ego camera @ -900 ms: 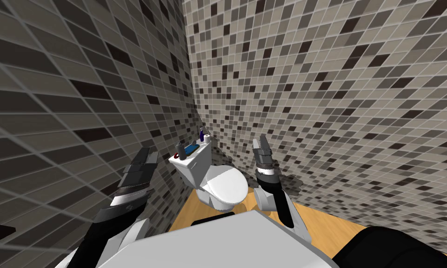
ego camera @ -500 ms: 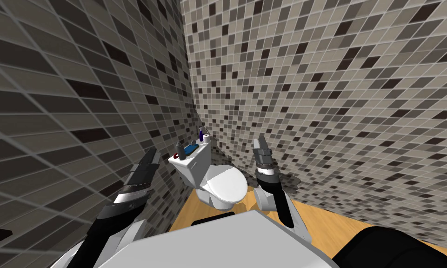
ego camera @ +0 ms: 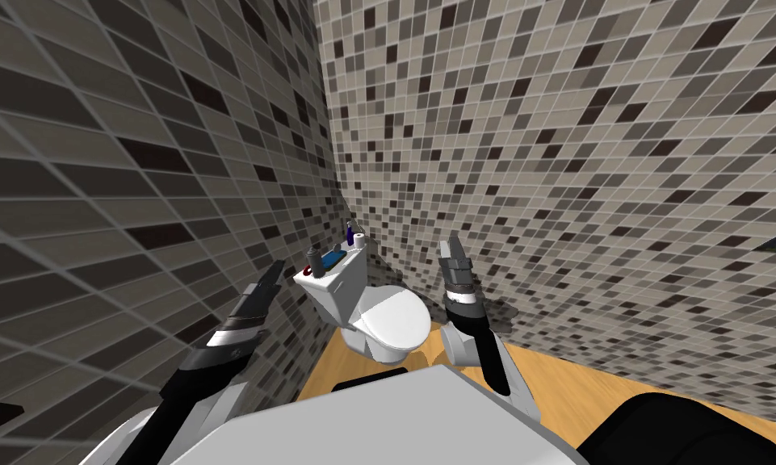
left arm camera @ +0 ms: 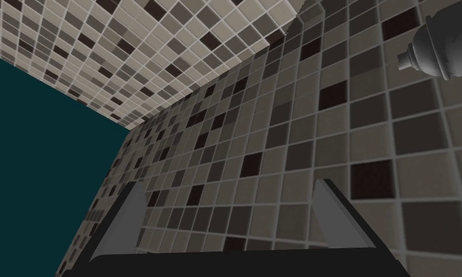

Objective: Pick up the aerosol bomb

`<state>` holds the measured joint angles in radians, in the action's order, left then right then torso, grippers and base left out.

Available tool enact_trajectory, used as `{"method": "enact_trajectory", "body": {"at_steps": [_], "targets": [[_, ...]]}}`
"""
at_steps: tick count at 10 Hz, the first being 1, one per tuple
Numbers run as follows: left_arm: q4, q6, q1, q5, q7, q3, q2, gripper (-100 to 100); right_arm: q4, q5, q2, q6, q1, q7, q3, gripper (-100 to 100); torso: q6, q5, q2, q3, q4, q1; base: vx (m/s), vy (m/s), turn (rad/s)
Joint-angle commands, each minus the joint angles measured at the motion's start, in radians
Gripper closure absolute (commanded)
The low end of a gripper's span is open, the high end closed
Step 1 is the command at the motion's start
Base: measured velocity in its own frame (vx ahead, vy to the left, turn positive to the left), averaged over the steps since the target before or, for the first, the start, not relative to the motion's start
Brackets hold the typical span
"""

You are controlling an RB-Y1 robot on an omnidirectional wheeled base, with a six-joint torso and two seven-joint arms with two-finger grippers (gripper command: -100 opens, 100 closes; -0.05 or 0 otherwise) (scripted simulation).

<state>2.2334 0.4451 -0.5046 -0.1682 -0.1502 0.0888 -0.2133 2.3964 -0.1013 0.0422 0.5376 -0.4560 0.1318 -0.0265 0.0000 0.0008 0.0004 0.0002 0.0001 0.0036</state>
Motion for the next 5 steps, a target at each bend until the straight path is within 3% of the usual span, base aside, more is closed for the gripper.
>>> {"method": "enact_trajectory", "body": {"at_steps": [1, 5], "targets": [[-0.015, -0.014, 0.000, -0.017, -0.004, 0.002, -0.033, -100, 0.000, 0.000, 0.000, 0.000, 0.000, 0.000, 0.000, 0, 0.000, 0.000, 0.000, 0.000, 0.000, 0.000, -0.013, 0.049, -0.040], [-0.060, -0.055, 0.012, -0.070, -0.019, -0.001, -0.112, -100, 0.000, 0.000, 0.000, 0.000, 0.000, 0.000, 0.000, 0, 0.000, 0.000, 0.000, 0.000, 0.000, -0.001, -0.010, 0.036, -0.054]]}}
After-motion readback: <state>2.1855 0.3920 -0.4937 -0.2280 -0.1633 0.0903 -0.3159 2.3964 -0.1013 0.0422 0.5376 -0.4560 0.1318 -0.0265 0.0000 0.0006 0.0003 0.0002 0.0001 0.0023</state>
